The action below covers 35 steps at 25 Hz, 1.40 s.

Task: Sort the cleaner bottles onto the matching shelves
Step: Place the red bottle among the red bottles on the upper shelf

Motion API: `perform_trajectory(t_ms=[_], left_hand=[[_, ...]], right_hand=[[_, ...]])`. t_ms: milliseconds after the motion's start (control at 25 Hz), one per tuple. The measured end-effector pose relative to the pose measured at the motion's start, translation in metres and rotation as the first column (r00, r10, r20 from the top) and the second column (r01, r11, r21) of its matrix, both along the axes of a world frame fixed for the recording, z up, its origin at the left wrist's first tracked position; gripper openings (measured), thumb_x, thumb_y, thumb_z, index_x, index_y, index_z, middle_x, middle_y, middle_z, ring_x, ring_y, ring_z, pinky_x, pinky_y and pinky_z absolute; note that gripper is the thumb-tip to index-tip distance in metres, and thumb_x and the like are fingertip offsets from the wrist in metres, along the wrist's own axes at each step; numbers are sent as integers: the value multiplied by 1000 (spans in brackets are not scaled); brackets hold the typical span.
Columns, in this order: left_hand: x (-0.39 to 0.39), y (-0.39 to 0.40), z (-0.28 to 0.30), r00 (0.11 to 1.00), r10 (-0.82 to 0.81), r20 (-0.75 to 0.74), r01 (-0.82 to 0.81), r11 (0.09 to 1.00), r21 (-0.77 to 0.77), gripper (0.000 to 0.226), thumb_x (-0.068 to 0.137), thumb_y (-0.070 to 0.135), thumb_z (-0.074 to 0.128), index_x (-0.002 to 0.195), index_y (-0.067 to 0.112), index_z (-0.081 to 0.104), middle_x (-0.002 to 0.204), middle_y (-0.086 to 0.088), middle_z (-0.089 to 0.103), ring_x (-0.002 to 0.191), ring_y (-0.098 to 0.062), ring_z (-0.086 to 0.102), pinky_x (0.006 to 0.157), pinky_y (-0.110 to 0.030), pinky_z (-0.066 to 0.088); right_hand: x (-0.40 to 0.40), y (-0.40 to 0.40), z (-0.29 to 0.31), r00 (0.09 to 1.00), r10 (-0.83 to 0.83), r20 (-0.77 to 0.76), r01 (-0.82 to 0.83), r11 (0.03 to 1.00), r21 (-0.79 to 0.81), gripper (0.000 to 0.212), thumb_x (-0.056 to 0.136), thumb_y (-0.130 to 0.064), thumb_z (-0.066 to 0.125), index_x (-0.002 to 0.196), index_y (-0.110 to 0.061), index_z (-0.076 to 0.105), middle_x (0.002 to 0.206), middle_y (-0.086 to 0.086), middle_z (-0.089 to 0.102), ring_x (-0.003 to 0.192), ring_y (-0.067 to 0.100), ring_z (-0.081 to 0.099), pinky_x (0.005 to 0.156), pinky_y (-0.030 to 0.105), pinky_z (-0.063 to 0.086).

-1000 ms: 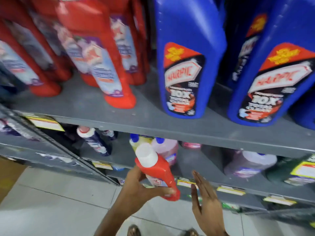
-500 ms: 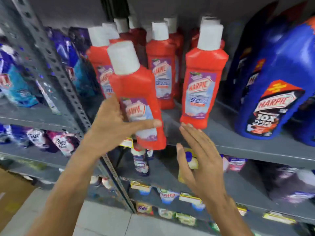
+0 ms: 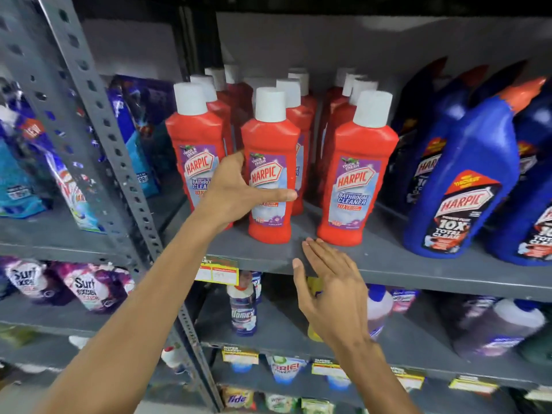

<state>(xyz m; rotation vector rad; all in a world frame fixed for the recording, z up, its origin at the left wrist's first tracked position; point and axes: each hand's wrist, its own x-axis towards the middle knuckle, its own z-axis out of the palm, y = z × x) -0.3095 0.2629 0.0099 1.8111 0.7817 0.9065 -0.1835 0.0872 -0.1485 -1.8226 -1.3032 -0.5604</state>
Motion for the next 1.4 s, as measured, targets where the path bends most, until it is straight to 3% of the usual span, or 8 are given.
perform_trajectory(t_ms=[600, 920, 1040, 1160, 1240, 1320, 1400], left_hand=[[11, -2, -12, 996, 8, 85, -7, 1000, -14, 74, 63, 12, 104, 128, 10, 68, 119, -6, 84, 105, -22, 83, 96, -48, 68], [11, -9, -17, 993, 8, 114, -5, 1000, -27, 64, 69, 17, 101, 123, 22, 67, 113, 8, 81, 99, -6, 82, 89, -30, 69], [7, -18, -19, 994, 28, 104, -25, 999, -32, 67, 68, 10, 101, 123, 15, 64, 110, 11, 78, 92, 4, 80, 90, -24, 67], [-22, -45, -32, 977, 171, 126, -186, 976, 112, 88, 63, 17, 104, 137, 16, 58, 127, 6, 71, 119, -4, 71, 113, -27, 56], [-43, -88, -60, 906, 331, 263, -389, 897, 210, 82, 70, 14, 101, 139, 9, 56, 139, -8, 66, 132, -17, 66, 118, -30, 49], [-46, -153, -103, 830, 423, 362, -504, 848, 163, 61, 77, 3, 96, 125, 6, 58, 132, -16, 66, 124, -31, 68, 114, -46, 53], [-29, -204, -156, 871, 435, 229, -457, 888, 54, 47, 79, 15, 96, 113, 12, 63, 121, -9, 71, 114, -32, 71, 105, -57, 56]], right_hand=[[-8, 8, 0, 996, -85, 6, 85, 996, 32, 39, 102, -43, 70, 128, -15, 82, 133, -1, 79, 130, 14, 72, 117, 32, 51], [-8, 10, -3, 997, -71, -5, 71, 996, 60, 38, 102, -41, 72, 127, -13, 82, 133, 0, 79, 129, 16, 73, 116, 36, 53], [-7, 7, -4, 1000, -18, -17, 19, 998, 64, 40, 104, -38, 72, 134, -12, 77, 141, 1, 75, 136, 17, 68, 124, 36, 46], [-7, -23, -12, 991, 132, -32, -127, 985, 115, 37, 106, -27, 71, 138, -9, 74, 149, 2, 70, 144, 16, 62, 131, 46, 38], [-2, -64, -36, 985, 168, -30, -163, 979, 121, 32, 102, -19, 72, 132, -9, 76, 148, 2, 70, 144, 17, 63, 131, 51, 33], [16, -107, -75, 986, 123, -110, -115, 991, 73, 31, 99, -17, 72, 129, -8, 77, 145, 1, 71, 140, 18, 65, 128, 53, 39], [44, -141, -115, 966, 14, -258, -23, 999, -34, 36, 102, -26, 67, 134, -9, 73, 147, -4, 69, 139, 15, 64, 125, 54, 43]])
